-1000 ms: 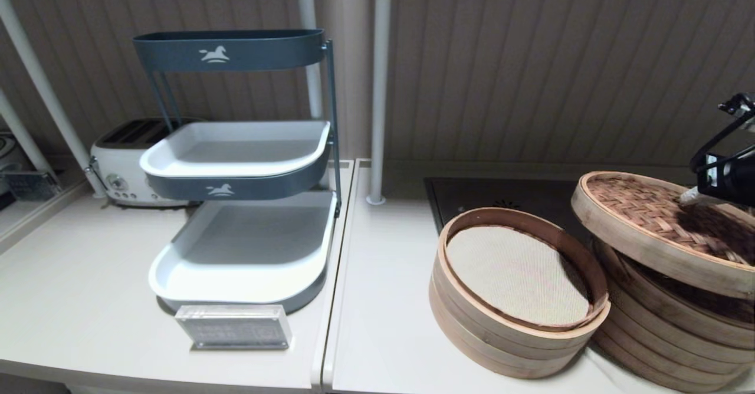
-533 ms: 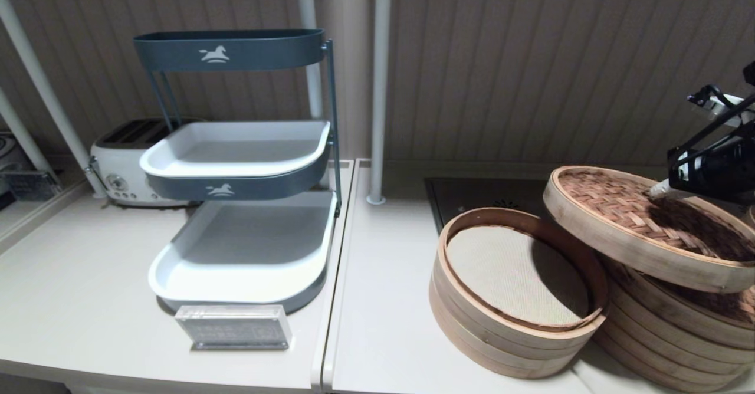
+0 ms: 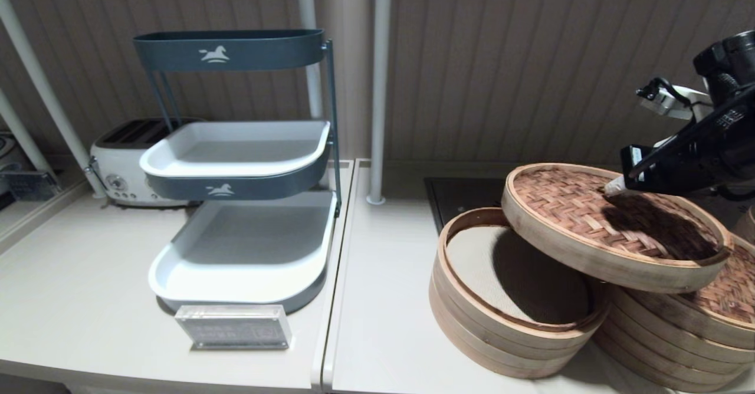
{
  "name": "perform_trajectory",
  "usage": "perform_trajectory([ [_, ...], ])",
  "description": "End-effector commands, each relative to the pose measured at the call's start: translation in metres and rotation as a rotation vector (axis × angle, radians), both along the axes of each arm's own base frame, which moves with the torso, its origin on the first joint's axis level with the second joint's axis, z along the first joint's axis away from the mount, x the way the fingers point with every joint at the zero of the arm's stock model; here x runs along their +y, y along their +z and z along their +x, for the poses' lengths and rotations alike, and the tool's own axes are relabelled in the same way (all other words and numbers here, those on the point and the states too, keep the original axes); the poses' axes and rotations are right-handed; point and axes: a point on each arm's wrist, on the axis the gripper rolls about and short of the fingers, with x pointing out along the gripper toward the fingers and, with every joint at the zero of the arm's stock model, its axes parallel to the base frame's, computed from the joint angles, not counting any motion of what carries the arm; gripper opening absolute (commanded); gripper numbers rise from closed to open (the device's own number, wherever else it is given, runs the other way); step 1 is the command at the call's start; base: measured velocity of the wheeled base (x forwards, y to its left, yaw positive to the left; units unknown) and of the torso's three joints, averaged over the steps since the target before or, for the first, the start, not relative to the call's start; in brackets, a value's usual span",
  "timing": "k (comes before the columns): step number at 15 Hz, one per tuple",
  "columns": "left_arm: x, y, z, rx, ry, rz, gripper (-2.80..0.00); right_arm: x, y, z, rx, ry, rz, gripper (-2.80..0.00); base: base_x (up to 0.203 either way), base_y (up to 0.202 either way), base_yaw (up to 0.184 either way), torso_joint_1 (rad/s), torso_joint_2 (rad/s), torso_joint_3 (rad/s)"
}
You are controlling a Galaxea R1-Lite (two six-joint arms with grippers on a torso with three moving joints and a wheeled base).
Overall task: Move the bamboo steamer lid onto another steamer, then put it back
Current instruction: Put the steamer
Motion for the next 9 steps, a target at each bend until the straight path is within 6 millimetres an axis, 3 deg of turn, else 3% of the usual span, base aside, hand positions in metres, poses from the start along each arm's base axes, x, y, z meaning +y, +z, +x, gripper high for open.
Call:
perform_trajectory([
  [1, 0.0, -0.008, 0.002, 0.025, 0.001, 0.0, -2.8, 0.013, -0.003, 0.001, 0.013, 0.037, 0.006, -2.8, 0.0, 0.0, 0.0, 0.0, 0.0, 0.0],
  [9, 0.0, -0.008, 0.002, 0.025, -0.001, 0.0, -2.8, 0.05, -0.028, 0.026, 0.089, 0.1, -0.024, -2.8, 0.0, 0.0, 0.0, 0.0, 0.0, 0.0],
])
